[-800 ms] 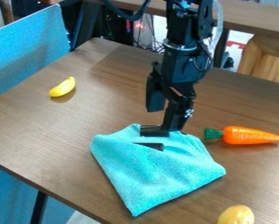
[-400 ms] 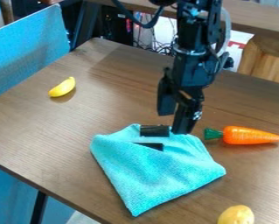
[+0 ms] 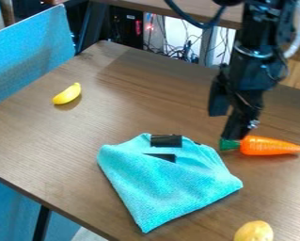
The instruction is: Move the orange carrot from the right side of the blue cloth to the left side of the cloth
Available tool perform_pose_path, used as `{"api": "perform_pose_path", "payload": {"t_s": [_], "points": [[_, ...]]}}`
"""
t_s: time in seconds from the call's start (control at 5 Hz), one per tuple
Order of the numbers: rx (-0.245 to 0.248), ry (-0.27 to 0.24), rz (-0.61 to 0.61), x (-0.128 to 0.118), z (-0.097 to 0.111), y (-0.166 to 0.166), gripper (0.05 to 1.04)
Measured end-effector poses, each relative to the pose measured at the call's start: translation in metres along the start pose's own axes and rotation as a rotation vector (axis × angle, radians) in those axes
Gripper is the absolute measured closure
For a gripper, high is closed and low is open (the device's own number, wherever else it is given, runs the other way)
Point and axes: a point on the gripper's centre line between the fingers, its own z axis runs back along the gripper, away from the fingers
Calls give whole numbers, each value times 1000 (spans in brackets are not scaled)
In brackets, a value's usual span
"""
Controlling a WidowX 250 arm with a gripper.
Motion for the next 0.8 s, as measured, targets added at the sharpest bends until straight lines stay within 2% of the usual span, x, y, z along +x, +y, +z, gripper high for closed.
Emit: {"api": "perform_pose_path", "payload": {"t_s": [0.2, 0.6, 0.8], "points": [[1, 4, -43, 22, -5, -2, 83], [-1, 70, -20, 42, -31, 10, 83], [4, 53, -38, 50, -33, 13, 83]]}}
